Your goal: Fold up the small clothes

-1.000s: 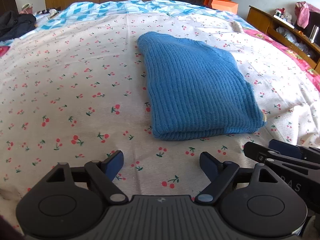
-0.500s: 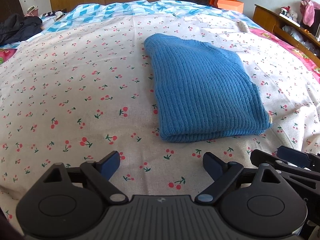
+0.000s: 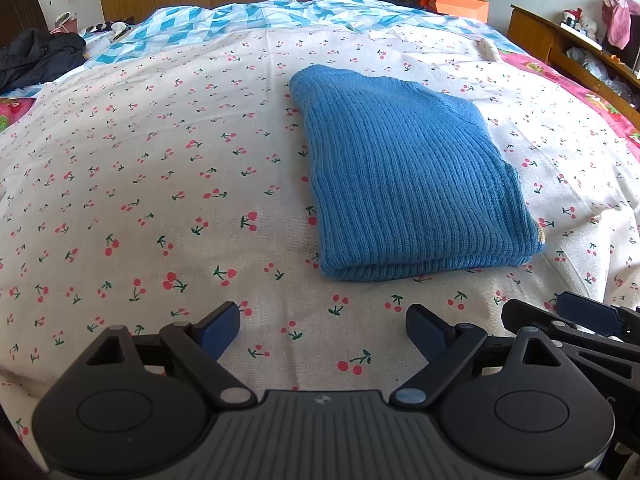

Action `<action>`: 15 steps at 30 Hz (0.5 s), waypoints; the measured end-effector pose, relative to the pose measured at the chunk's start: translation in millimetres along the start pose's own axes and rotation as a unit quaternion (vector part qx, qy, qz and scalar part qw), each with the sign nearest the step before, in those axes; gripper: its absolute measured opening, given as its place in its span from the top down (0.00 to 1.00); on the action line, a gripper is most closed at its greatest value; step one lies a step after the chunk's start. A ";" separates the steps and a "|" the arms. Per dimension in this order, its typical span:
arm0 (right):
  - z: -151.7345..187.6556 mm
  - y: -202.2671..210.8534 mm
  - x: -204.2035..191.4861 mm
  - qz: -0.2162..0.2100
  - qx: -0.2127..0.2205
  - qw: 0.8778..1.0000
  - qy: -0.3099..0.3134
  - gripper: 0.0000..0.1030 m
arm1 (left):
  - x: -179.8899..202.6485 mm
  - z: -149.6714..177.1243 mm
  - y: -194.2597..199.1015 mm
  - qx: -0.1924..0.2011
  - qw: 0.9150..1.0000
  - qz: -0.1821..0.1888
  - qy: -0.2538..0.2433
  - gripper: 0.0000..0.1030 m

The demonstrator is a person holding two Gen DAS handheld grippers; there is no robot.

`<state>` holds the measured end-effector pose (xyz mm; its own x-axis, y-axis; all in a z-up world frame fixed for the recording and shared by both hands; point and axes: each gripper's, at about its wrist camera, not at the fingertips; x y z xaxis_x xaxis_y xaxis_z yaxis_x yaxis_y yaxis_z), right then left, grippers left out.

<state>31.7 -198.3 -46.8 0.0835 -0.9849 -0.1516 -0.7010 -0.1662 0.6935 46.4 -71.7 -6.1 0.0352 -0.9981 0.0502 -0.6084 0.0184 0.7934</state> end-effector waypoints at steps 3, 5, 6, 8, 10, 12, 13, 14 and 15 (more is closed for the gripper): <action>0.4 0.6 -0.4 0.000 0.000 1.000 0.000 0.49 | -0.1 -0.1 -0.1 -0.002 1.000 0.001 0.000 0.08; 0.6 0.9 -0.2 0.000 0.001 1.000 -0.001 0.49 | -0.6 -0.1 -0.1 -0.003 1.000 0.003 0.002 0.08; 0.7 1.3 0.1 0.000 0.001 1.000 -0.002 0.48 | -1.2 0.0 -0.3 -0.004 1.000 0.005 0.004 0.08; 1.0 1.7 0.4 0.000 0.000 1.000 -0.004 0.47 | -1.9 0.0 -0.8 -0.005 1.000 0.006 0.008 0.08; 1.0 1.9 0.6 0.000 0.001 1.000 -0.004 0.46 | -2.0 0.4 -0.5 -0.006 1.000 0.007 0.009 0.08; 0.8 2.0 0.4 0.004 0.002 1.000 -0.004 0.46 | -1.9 0.4 -0.4 -0.005 1.000 0.007 0.008 0.08; 0.9 2.1 0.3 0.006 0.002 1.000 -0.004 0.46 | -1.6 0.8 -0.1 -0.005 1.000 0.007 0.007 0.08; 0.9 2.3 0.2 0.006 0.003 1.000 -0.004 0.46 | -1.1 1.1 -0.2 -0.005 1.000 0.006 0.005 0.08; 0.8 2.4 0.4 0.007 0.003 1.000 -0.005 0.46 | -0.6 1.5 -0.3 -0.006 1.000 0.005 0.003 0.08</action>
<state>29.4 -199.1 -45.8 0.0673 -0.9865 -0.1490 -0.7059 -0.1526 0.6917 45.3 -71.2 -7.2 0.0343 -0.9975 0.0624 -0.5995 0.0294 0.7998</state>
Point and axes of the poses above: each gripper's, at about its wrist camera, not at the fingertips, and y roughly against the way its jaws point, x to its right, z to its underside, and after that the axes turned 1 degree about x, right-handed
